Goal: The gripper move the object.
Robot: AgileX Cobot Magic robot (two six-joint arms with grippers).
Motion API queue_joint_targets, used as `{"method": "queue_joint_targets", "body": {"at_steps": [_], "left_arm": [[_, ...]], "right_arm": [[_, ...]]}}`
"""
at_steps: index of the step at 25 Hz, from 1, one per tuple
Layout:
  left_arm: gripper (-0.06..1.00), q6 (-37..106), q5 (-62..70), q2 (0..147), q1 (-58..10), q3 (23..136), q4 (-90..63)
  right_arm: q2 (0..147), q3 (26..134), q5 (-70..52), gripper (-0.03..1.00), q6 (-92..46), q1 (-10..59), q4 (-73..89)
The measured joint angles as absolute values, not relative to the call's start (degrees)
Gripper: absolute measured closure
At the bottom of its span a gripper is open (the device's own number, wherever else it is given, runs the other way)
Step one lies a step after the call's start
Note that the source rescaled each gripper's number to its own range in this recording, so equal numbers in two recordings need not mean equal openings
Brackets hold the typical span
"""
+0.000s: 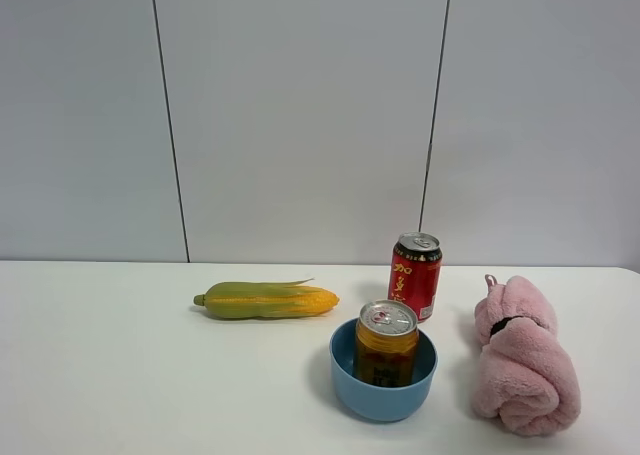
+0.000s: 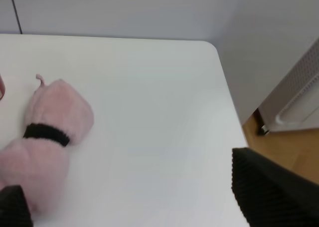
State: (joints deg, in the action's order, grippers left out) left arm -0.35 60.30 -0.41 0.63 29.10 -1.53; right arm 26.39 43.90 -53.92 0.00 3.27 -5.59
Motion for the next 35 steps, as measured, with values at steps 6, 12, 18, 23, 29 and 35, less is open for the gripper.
{"method": "queue_joint_targets", "body": {"at_steps": [6, 12, 18, 23, 29, 35], "left_arm": [[-0.06, -0.35, 60.30, -0.41, 0.63, 29.10, -1.53], [-0.06, -0.35, 60.30, -0.41, 0.63, 29.10, -1.53], [-0.06, -0.35, 60.30, -0.41, 0.63, 29.10, -1.53], [-0.06, -0.35, 60.30, -0.41, 0.63, 29.10, -1.53], [-0.06, -0.35, 60.30, -0.41, 0.63, 29.10, -1.53], [-0.06, -0.35, 60.30, -0.41, 0.63, 29.10, -1.53]], "right_arm": [[13.47, 38.92, -63.50, 0.15, 0.00, 1.41, -5.07], [4.74, 34.40, -65.99, 0.15, 2.26, 1.41, -4.06], [-0.13, 29.60, -62.94, 0.15, 2.46, 1.41, -2.90], [-0.13, 28.62, -61.65, 0.15, 2.46, 1.41, -2.09], [-0.13, 28.62, -61.65, 0.15, 2.46, 1.41, -2.09], [-0.13, 28.62, -61.65, 0.15, 2.46, 1.41, -2.09]]}}
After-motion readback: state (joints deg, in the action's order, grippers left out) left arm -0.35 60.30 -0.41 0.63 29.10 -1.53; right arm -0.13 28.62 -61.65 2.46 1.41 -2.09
